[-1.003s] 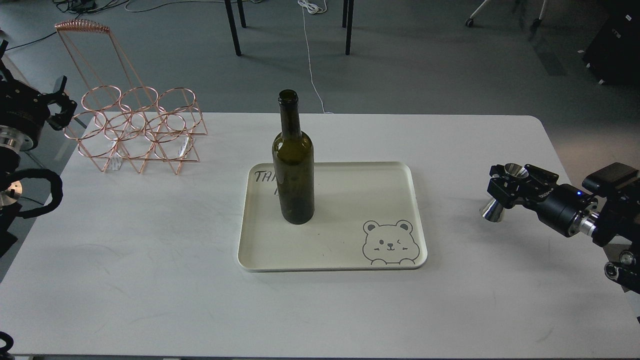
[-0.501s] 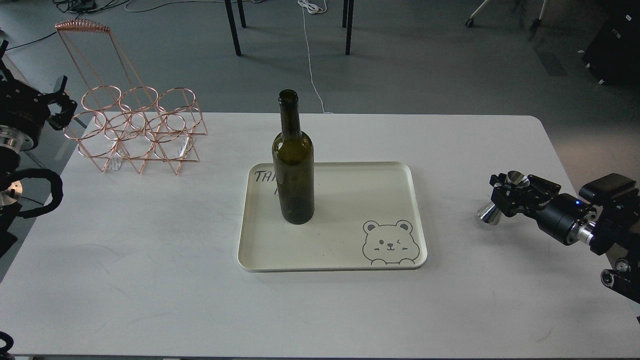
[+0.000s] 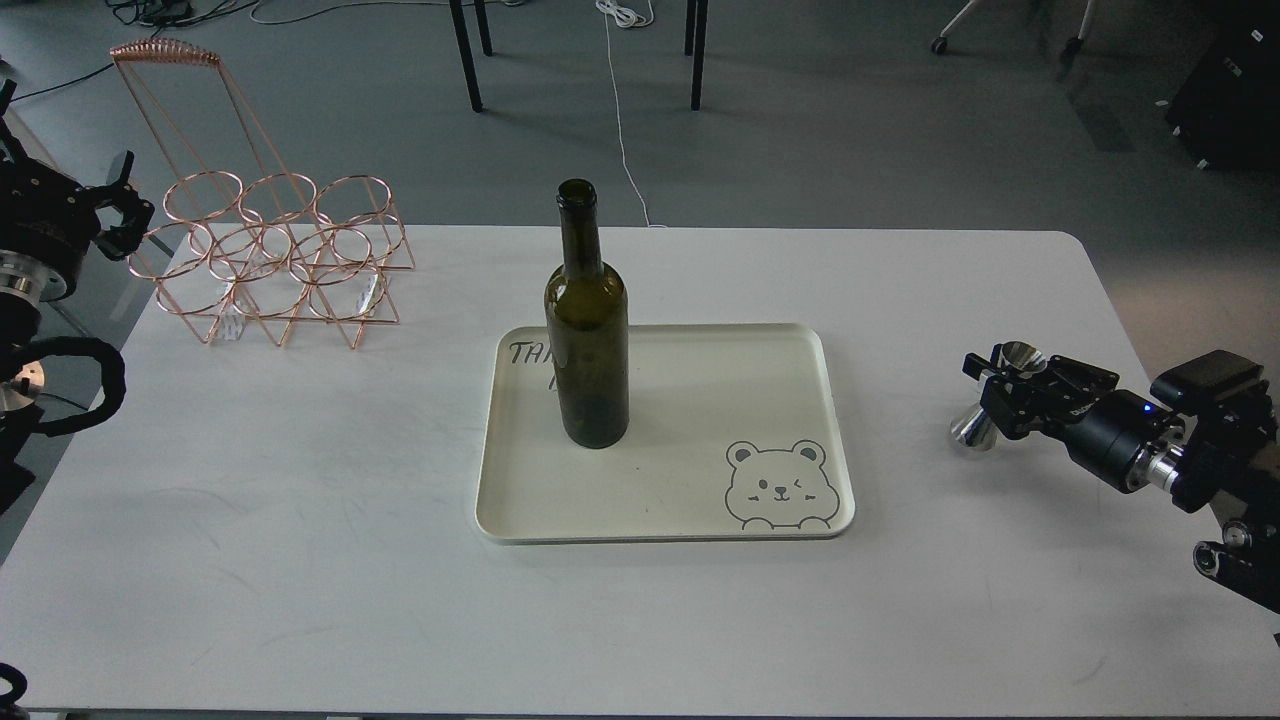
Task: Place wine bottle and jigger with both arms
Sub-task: 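Carry the jigger off the tray away from the bottle, then lower the jigger onto the table, release, and withdraw the right gripper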
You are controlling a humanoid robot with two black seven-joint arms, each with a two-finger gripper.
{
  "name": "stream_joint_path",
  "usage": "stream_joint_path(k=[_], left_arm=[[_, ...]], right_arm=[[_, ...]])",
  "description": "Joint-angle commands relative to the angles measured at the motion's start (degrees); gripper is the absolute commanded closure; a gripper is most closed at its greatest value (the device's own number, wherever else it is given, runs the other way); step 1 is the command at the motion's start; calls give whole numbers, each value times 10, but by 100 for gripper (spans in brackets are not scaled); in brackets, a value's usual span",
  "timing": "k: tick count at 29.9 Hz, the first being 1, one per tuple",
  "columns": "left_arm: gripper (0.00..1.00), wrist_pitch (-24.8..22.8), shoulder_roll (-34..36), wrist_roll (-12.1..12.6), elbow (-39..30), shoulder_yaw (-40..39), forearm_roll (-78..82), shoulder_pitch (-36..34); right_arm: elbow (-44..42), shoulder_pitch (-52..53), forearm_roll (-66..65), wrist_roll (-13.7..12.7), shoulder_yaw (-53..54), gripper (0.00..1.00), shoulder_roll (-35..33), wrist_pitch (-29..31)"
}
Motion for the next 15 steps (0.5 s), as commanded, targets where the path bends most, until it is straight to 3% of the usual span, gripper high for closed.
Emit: stream_joint_path(k=[1,7,15], left_arm=[[2,0,1,0,1,0,0,-1],[2,0,2,0,0,0,0,-1],[2,0,4,0,0,-1,0,-2]], right_arm=[[3,-1,0,0,0,58,-2,0],[6,-1,0,0,-1,53,-6,-1],[36,-1,0,0,-4,32,-26,-1]])
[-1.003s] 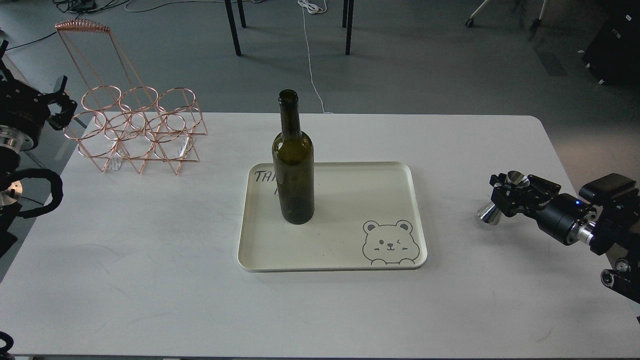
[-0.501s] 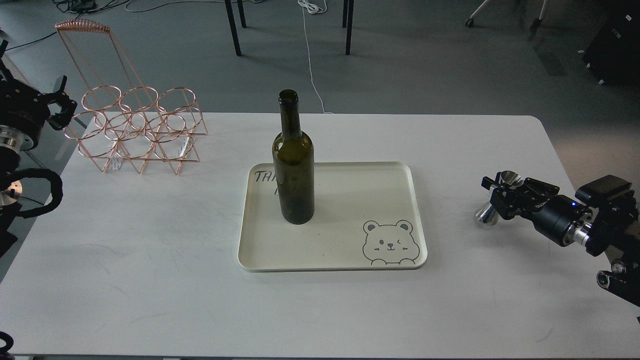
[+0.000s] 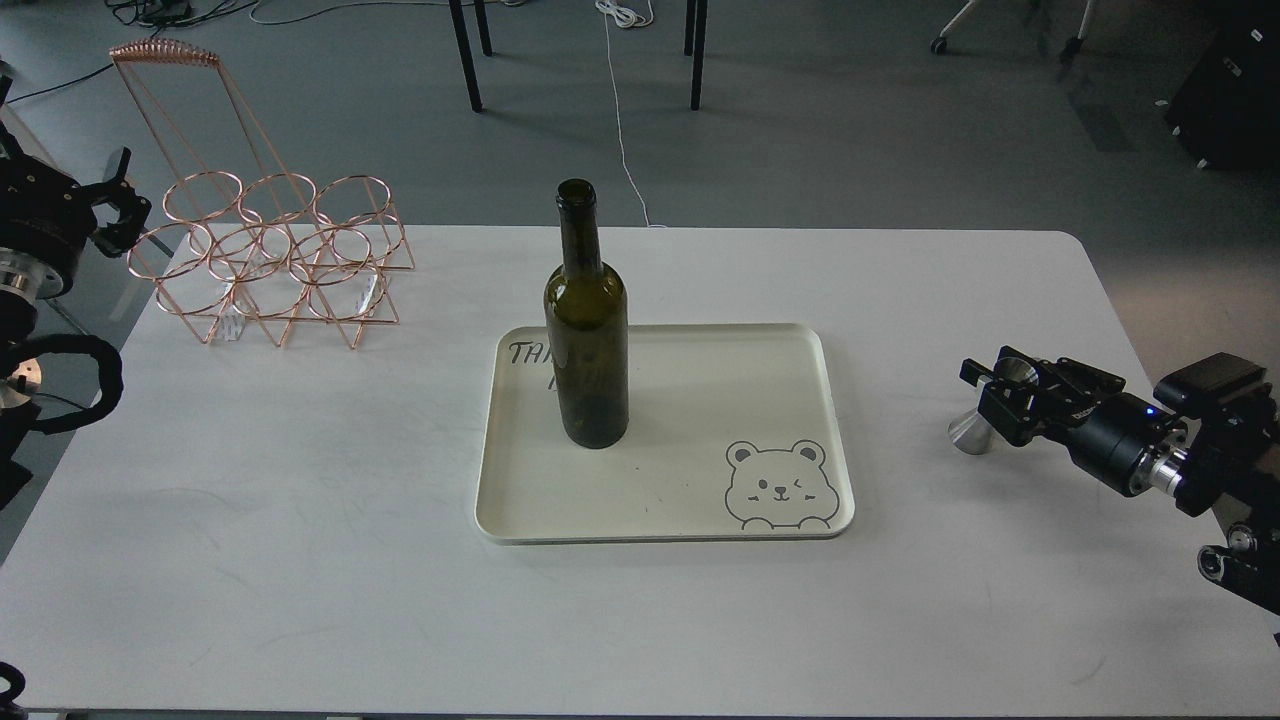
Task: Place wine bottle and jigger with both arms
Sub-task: 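Lower the jigger onto the table, release, and withdraw the right gripper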
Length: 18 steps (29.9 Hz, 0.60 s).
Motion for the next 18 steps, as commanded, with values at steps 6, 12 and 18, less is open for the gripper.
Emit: stream_joint_path(k=[6,12,18], left_arm=[[1,0,7,0,1,-1,0,-1],[2,0,19,3,-2,0,0,-1],[2,0,77,7,-94,3,0,0]], right_arm=[[56,-1,3,0,4,5,-51,0],[118,1,47,0,4,2,-134,10],[116,37,218,0,14,2,-138,23]])
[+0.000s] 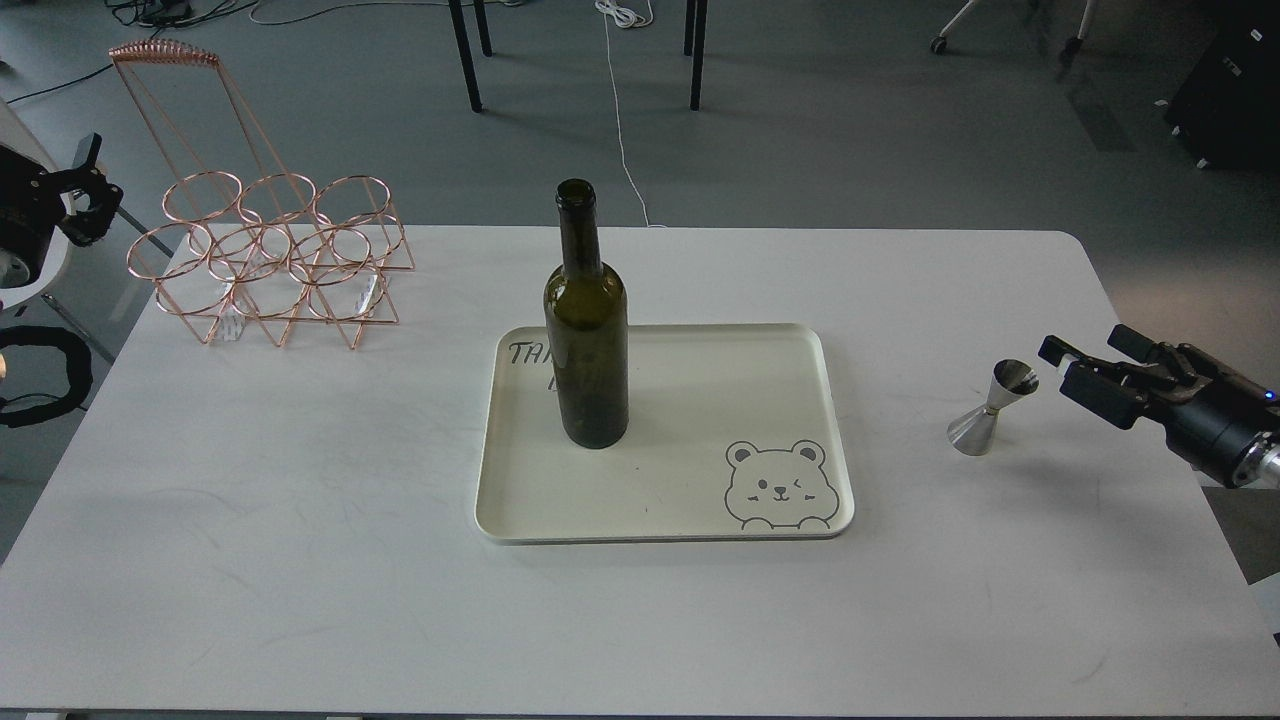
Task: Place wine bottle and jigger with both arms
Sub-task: 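Lower the jigger onto the table, release, and withdraw the right gripper, then reach the left gripper toward the neck of the green wine bottle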
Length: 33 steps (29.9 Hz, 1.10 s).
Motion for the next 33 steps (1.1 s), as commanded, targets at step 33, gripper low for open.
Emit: stream_joint_path(k=[33], left_arm=[[2,159,337,7,-659,61,762,6]], right_arm=[[-369,78,753,0,325,2,199,433]])
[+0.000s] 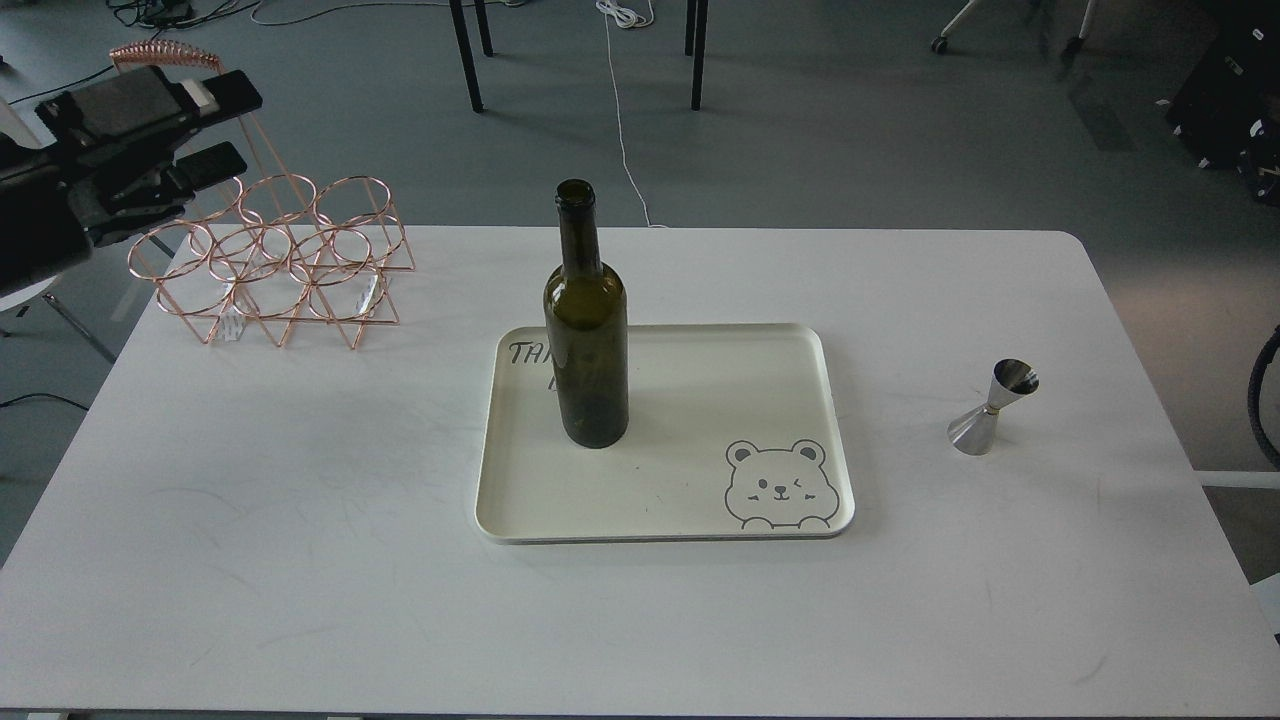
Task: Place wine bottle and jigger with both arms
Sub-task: 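Reach the left gripper toward the neck of the green wine bottle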
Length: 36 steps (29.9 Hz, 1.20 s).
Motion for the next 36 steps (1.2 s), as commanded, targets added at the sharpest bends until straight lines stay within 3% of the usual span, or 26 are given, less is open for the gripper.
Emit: stream_joint_path(k=[1,7,16,22,27,32,36], left_arm=[[2,30,-43,0,-3,2,164,0],[2,57,-130,0,-3,0,399,-1],[4,95,-267,1,21,-4,575,-6],[6,103,-314,5,62,-5,589,-8],[18,104,-333,6,70,-7,589,-11],[21,104,-355,31,78,-7,590,-20],[26,105,-365,32,78,-7,592,-26]], right_arm=[[-26,0,4,0,17,2,21,20],[-24,2,4,0,18,2,24,22],[-25,5,4,0,17,2,22,23],[-25,2,4,0,17,2,18,23],[-24,2,4,0,17,2,18,22],[-24,2,4,0,17,2,21,22],[-24,2,4,0,17,2,23,22]])
